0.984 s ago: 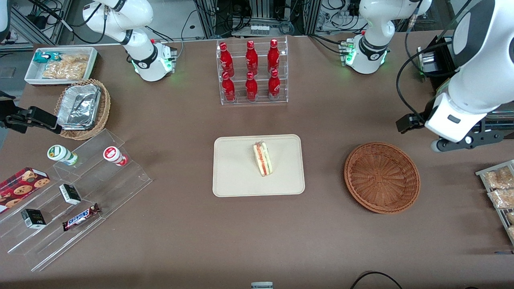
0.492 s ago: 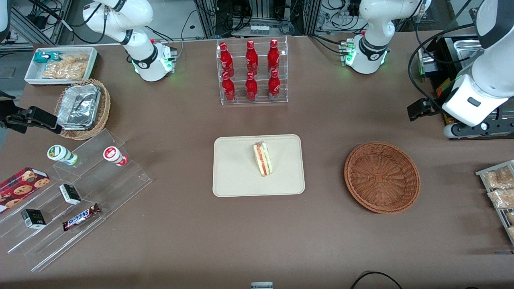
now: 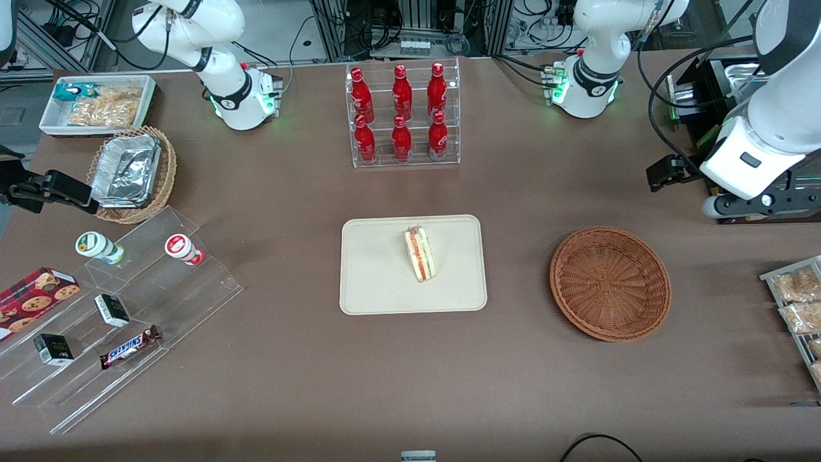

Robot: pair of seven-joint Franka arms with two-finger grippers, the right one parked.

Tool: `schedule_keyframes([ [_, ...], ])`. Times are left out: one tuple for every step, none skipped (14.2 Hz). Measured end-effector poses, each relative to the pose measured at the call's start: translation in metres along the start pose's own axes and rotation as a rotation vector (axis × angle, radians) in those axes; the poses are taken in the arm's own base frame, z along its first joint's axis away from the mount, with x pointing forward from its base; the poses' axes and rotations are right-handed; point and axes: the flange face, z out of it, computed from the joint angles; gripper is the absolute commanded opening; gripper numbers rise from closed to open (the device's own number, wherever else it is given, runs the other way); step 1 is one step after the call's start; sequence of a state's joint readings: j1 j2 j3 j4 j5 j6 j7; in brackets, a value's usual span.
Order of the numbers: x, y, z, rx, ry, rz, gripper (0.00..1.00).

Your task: Place sandwich from basket to tray

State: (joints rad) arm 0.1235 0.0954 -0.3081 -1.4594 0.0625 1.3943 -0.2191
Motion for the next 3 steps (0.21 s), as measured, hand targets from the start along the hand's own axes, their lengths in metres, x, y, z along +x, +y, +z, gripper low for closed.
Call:
schedule_keyframes([
  [0.0001,0.0001,0.0007,0.000,-0.002,0.000,1.00],
  [0.0001,0.0001,0.0010,0.001,-0.002,0.000,1.00],
  [0.0001,0.0001,0.0011,0.001,-0.002,0.000,1.00],
])
